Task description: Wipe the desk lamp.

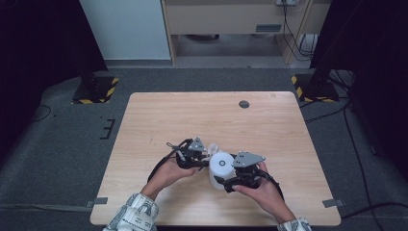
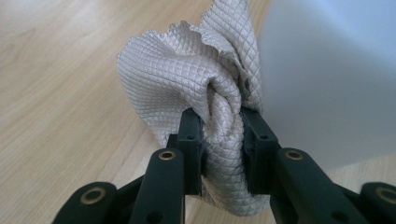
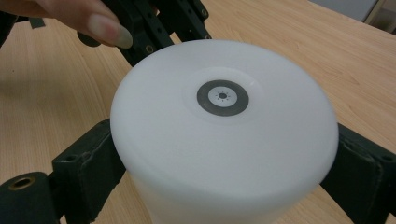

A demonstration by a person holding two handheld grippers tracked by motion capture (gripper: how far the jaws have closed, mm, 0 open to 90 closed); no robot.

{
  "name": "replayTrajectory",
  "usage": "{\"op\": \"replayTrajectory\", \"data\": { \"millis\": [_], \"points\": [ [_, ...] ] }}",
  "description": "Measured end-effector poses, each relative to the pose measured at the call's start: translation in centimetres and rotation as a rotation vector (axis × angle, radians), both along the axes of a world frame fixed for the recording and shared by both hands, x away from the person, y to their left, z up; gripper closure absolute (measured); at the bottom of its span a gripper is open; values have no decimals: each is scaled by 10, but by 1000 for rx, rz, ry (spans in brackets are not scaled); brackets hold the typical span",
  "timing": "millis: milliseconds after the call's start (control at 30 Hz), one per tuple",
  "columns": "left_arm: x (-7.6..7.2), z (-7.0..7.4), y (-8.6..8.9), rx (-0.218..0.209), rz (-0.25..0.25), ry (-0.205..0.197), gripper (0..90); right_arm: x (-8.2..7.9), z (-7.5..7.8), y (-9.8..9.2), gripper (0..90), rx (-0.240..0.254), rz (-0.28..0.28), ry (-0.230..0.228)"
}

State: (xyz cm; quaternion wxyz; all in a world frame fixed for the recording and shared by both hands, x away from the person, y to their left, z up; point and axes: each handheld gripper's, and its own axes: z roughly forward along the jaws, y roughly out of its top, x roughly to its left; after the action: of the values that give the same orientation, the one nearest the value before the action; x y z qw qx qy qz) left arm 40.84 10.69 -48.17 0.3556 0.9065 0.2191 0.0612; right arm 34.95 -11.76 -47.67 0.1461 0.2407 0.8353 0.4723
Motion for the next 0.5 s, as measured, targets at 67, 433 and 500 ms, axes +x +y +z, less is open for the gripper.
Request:
{"op": "replayTrajectory", "data": {
  "millis": [67,433,500],
  "points": [
    [0,-6,-2,38,-12,4,715,0,0,0,91,-2,1,1],
    [-1,-13,-2,64,-25,9,715,0,0,0,91,-1,0,0],
    [0,-6,2,19,-21,4,714,1,0,0,91,-1,-1,0]
  ]
}}
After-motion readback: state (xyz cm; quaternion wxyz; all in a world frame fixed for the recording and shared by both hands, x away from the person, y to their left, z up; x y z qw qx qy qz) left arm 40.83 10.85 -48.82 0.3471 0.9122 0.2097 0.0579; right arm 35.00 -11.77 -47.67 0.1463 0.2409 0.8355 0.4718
